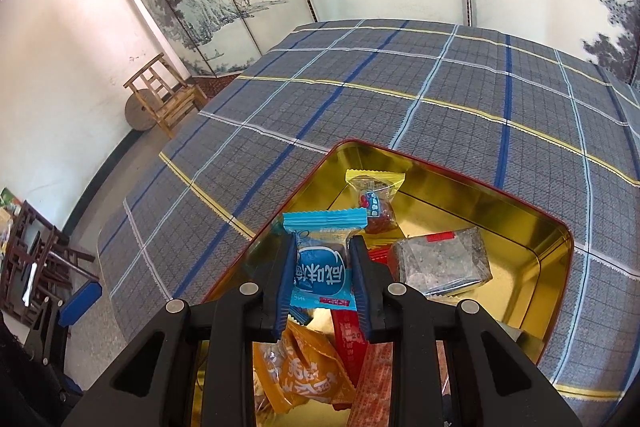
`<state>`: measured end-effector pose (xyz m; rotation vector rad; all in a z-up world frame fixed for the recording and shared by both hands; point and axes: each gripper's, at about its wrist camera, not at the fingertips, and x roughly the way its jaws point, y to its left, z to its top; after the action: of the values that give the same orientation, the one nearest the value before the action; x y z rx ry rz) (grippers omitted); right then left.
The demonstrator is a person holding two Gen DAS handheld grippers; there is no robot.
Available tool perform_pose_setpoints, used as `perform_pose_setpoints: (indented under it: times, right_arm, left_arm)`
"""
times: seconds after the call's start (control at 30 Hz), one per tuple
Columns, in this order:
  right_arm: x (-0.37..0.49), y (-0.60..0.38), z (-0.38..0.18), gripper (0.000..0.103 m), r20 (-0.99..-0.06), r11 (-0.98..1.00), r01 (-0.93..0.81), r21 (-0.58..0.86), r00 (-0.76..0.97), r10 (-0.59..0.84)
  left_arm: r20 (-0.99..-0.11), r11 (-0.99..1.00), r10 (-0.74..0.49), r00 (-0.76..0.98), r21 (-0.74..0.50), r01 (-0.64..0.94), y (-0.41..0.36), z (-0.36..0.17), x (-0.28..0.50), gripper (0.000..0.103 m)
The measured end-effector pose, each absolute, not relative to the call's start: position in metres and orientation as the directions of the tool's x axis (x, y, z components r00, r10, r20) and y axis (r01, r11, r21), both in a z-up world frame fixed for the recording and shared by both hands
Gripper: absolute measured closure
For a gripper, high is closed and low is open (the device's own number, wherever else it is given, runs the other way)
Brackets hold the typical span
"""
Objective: Organize snacks
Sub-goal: 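Lower the blue candy into the tin and open the right gripper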
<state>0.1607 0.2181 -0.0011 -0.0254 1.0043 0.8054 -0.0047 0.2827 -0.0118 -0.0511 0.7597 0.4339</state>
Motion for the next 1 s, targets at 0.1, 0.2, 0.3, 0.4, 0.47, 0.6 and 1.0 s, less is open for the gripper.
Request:
perform_pose_setpoints:
  times: [0.1, 0.2, 0.3, 0.4, 0.47, 0.6, 1.0]
  right_arm:
    - [0.161, 0.218, -0.001, 0.075, -0.758, 0.718, -0.611, 0.333, 0.280, 0.589]
    - [0.161, 0.218, 0.000, 0.075, -0.756, 0.720, -0.610, 0.331, 0.285, 0.589]
    - [0.160, 0.219, 0.000, 0.075, -0.756, 0.719, -0.613, 0.327, 0.287, 0.589]
    - [0.159, 0.218, 0.001, 0.075, -0.753, 0.718, -0.615, 0.325, 0.291, 0.590]
    - [0.158, 0.218, 0.003, 0.074, -0.750, 0.718, -0.616, 0.324, 0.296, 0.592]
    - [0.152, 0.217, 0.009, 0.074, -0.738, 0.710, -0.625, 0.324, 0.303, 0.603]
    - [0.081, 0.174, 0.054, 0.070, -0.607, 0.689, -0.693, 0.211, 0.459, 0.648]
  left_arm:
    - [-0.681, 0.912, 0.358, 0.639, 0.108, -0.396, 0.283, -0.013, -0.004, 0.009]
    - [-0.684, 0.913, 0.356, 0.637, 0.107, -0.394, 0.283, -0.014, -0.004, 0.009]
    - [-0.685, 0.913, 0.353, 0.638, 0.104, -0.393, 0.283, -0.015, -0.004, 0.009]
    - [-0.684, 0.914, 0.351, 0.639, 0.103, -0.391, 0.283, -0.015, -0.004, 0.009]
    - [-0.685, 0.915, 0.350, 0.640, 0.103, -0.390, 0.284, -0.015, -0.004, 0.009]
    - [-0.684, 0.915, 0.351, 0.640, 0.104, -0.390, 0.283, -0.015, -0.004, 0.009]
    - [-0.587, 0.918, 0.348, 0.731, 0.057, -0.392, 0.273, 0.015, -0.029, 0.006]
